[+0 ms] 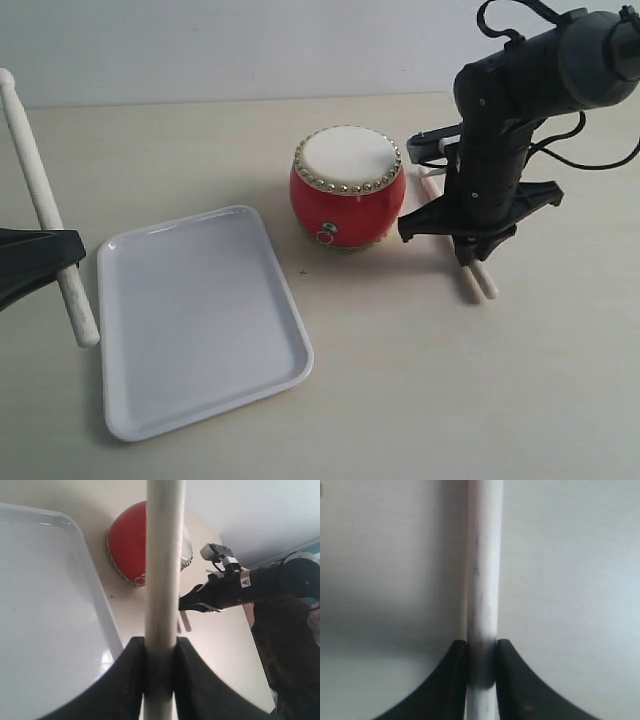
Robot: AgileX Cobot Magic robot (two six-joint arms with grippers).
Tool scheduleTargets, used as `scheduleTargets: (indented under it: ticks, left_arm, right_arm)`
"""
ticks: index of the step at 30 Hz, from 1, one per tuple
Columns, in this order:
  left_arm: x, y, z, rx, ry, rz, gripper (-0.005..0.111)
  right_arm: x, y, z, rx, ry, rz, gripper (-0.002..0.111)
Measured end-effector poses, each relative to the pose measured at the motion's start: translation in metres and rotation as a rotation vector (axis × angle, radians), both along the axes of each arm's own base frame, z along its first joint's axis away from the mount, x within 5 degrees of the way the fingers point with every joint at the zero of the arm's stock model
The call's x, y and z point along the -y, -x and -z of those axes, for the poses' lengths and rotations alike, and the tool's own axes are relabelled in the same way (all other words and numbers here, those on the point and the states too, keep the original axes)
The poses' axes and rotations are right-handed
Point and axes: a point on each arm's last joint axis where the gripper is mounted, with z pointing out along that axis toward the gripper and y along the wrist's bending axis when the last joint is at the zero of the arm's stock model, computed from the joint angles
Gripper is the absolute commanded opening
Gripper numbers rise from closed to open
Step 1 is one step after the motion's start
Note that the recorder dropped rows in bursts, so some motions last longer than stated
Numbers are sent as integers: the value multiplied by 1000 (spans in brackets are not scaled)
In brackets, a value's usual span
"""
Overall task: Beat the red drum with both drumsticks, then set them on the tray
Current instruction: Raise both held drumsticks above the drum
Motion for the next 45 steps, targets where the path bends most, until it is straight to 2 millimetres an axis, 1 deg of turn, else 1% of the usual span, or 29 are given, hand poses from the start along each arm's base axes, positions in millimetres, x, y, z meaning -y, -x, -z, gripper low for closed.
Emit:
scheduleTargets:
  ticks: [2, 5, 10, 14, 17, 19, 21, 23, 26, 29, 31, 36, 39, 42, 45]
  left_arm:
    - [0, 0, 0, 0, -12, 11, 0]
    - [0, -2, -4, -3, -47, 45, 0]
    - [-3, -16, -24, 9, -127, 96, 0]
    - [2, -28, -37, 4, -230, 170, 0]
    - [9, -40, -45, -20, -350, 219, 0]
    - [14, -49, -54, -45, -431, 244, 0]
    - [20, -59, -65, -62, -523, 279, 0]
    - [27, -69, -75, -77, -596, 319, 0]
    - [33, -82, -76, -153, -698, 391, 0]
    - [40, -92, -70, -233, -753, 449, 0]
    - [46, -97, -62, -279, -784, 483, 0]
    - [67, -100, -37, -346, -867, 568, 0]
    - [82, -103, -25, -367, -898, 615, 0]
    - [93, -108, -23, -365, -898, 634, 0]
    - [97, -114, -29, -334, -886, 616, 0]
  right_arm:
    - [3, 1, -10, 15, 16, -6, 0]
    - [10, 2, -33, 52, 19, 2, 0]
    - [30, 8, -81, 126, 25, -36, 0]
    - [37, 25, -122, 167, 25, -122, 0]
    - [38, 37, -143, 178, -16, -161, 0]
    - [35, 46, -151, 164, -68, -186, 0]
    - [32, 53, -156, 131, -119, -213, 0]
    - [28, 58, -156, 82, -169, -237, 0]
    - [24, 62, -156, 51, -212, -250, 0]
    - [23, 64, -156, 25, -233, -252, 0]
    - [21, 66, -156, 4, -252, -256, 0]
    - [20, 68, -156, -9, -269, -257, 0]
    - [20, 67, -155, -15, -268, -256, 0]
    - [18, 67, -154, -19, -282, -257, 0]
    - [16, 68, -155, -21, -291, -270, 0]
